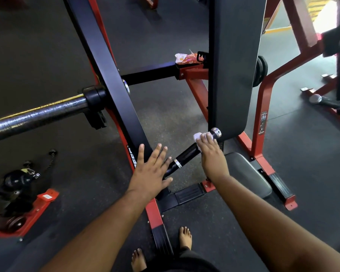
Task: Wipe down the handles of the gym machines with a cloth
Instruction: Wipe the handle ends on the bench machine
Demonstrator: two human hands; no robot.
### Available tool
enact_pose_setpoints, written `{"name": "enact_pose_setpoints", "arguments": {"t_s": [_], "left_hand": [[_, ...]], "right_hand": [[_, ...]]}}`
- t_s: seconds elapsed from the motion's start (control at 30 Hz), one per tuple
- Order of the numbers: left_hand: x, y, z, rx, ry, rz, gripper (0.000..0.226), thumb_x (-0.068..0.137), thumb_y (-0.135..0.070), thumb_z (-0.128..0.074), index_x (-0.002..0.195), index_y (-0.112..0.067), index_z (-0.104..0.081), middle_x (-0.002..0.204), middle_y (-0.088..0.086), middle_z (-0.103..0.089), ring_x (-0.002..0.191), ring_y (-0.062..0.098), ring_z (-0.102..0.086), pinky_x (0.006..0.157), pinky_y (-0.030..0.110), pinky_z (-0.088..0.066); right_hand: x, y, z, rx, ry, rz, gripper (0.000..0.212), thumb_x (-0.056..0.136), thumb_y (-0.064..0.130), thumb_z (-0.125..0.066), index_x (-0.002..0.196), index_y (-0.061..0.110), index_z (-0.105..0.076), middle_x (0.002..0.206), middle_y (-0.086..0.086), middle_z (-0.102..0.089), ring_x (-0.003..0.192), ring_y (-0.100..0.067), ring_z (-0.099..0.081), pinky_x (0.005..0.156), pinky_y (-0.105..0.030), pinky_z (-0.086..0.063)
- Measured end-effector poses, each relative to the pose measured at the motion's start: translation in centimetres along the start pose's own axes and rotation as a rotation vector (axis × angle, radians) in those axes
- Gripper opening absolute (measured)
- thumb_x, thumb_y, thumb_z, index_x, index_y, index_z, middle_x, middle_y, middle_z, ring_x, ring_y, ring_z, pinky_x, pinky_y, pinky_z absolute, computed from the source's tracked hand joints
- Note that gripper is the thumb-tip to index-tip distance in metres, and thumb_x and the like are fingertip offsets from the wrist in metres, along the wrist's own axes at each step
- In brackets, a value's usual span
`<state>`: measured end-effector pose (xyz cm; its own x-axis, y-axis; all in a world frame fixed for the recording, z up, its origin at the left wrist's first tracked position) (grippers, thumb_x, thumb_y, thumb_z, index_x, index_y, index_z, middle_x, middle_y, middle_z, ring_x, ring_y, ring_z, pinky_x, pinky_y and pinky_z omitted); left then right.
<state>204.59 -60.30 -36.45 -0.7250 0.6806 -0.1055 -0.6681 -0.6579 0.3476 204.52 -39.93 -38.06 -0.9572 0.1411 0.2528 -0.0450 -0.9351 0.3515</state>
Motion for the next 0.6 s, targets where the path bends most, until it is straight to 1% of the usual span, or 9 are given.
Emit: {"name": "enact_pose_setpoints", "arguments": {"t_s": [0.1, 0.2, 0.3, 0.33, 0.4, 0.47, 0.53, 0.57, 0.6], "left_hand": [[0.0, 0.1, 0.2, -0.017, 0.001, 0.007, 0.075, 0.102, -0.069, -0.021, 0.164, -0.028, -0.014, 0.173, 0.008, 0.002, 0.158, 0.030, 0.013, 0.110, 0.075, 0.023], [-0.1, 0.1, 0.2, -0.019, 0.004, 0.004, 0.074, 0.102, -0.069, -0.020, 0.164, -0.029, -0.012, 0.172, 0.008, 0.004, 0.158, 0.030, 0.014, 0.111, 0.075, 0.021], [-0.1, 0.1, 0.2, -0.008, 0.019, -0.003, 0.075, 0.102, -0.069, -0.016, 0.164, -0.028, -0.008, 0.172, 0.009, 0.009, 0.157, 0.030, 0.018, 0.111, 0.076, 0.021], [-0.1, 0.0, 0.1, -0.007, 0.023, -0.006, 0.075, 0.102, -0.069, -0.015, 0.164, -0.029, -0.006, 0.172, 0.009, 0.011, 0.156, 0.030, 0.019, 0.111, 0.076, 0.021], [0.0, 0.0, 0.1, -0.008, 0.028, -0.005, 0.075, 0.102, -0.070, -0.014, 0.164, -0.030, -0.005, 0.172, 0.009, 0.011, 0.157, 0.030, 0.019, 0.111, 0.076, 0.018], [0.0, -0.1, 0.0, 0.001, 0.038, -0.006, 0.075, 0.102, -0.070, -0.011, 0.164, -0.029, -0.003, 0.171, 0.009, 0.013, 0.156, 0.030, 0.020, 0.112, 0.076, 0.017], [-0.1, -0.1, 0.0, 0.006, 0.037, -0.008, 0.076, 0.102, -0.070, -0.009, 0.164, -0.027, -0.001, 0.171, 0.009, 0.015, 0.156, 0.030, 0.022, 0.112, 0.076, 0.015], [-0.1, -0.1, -0.1, 0.005, 0.035, -0.008, 0.076, 0.102, -0.070, -0.009, 0.164, -0.027, -0.001, 0.171, 0.010, 0.015, 0.155, 0.031, 0.023, 0.112, 0.076, 0.014], [-0.1, -0.1, -0.1, 0.003, 0.034, -0.006, 0.076, 0.102, -0.070, -0.008, 0.164, -0.026, -0.001, 0.171, 0.010, 0.015, 0.155, 0.031, 0.023, 0.113, 0.076, 0.013]], "right_hand": [[-2.5, 2.4, -1.2, 0.098, -0.013, 0.014, 0.057, 0.094, -0.010, -0.052, 0.149, 0.006, -0.049, 0.156, -0.012, -0.045, 0.153, -0.027, -0.025, 0.123, -0.037, -0.022], [-4.8, 4.2, -3.0, 0.140, 0.033, 0.042, 0.065, 0.090, -0.012, -0.059, 0.150, 0.010, -0.048, 0.158, -0.010, -0.041, 0.152, -0.022, -0.023, 0.120, -0.035, -0.028], [-7.3, 7.0, -4.4, 0.180, 0.177, 0.244, 0.063, 0.094, -0.006, -0.057, 0.152, 0.015, -0.046, 0.161, -0.006, -0.036, 0.153, -0.020, -0.023, 0.121, -0.039, -0.033], [-7.5, 7.2, -3.7, 0.188, 0.179, 0.283, 0.062, 0.094, -0.006, -0.055, 0.151, 0.015, -0.047, 0.161, -0.006, -0.036, 0.153, -0.019, -0.025, 0.121, -0.039, -0.033], [-5.5, 5.4, -0.8, 0.204, 0.072, 0.187, 0.056, 0.095, -0.002, -0.046, 0.148, 0.014, -0.052, 0.159, -0.008, -0.041, 0.150, -0.020, -0.031, 0.121, -0.035, -0.031], [-1.7, 2.1, 2.5, 0.157, -0.071, 0.020, 0.053, 0.095, 0.002, -0.036, 0.143, 0.011, -0.056, 0.155, -0.011, -0.048, 0.150, -0.025, -0.033, 0.124, -0.032, -0.019], [2.0, -0.7, 3.7, -0.043, -0.047, -0.095, 0.051, 0.095, -0.002, -0.041, 0.142, 0.012, -0.054, 0.155, -0.012, -0.046, 0.153, -0.031, -0.026, 0.125, -0.043, -0.007], [3.2, -1.5, 3.5, -0.149, -0.008, -0.122, 0.050, 0.096, -0.001, -0.045, 0.142, 0.015, -0.052, 0.157, -0.010, -0.043, 0.154, -0.030, -0.022, 0.125, -0.050, -0.006], [3.8, -1.7, 3.0, -0.229, 0.039, -0.129, 0.049, 0.097, 0.000, -0.047, 0.143, 0.016, -0.052, 0.158, -0.009, -0.042, 0.155, -0.029, -0.020, 0.125, -0.053, -0.008]]}}
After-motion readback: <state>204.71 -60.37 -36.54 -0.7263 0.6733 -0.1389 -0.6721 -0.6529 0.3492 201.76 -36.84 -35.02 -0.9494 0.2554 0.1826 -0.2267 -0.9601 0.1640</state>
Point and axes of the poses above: each hand's wrist, its own x-axis towards the middle knuckle, its own z-axis out of the back of the hand, y = z × x, the point moved 10 cm from there along x, towards the middle knuckle
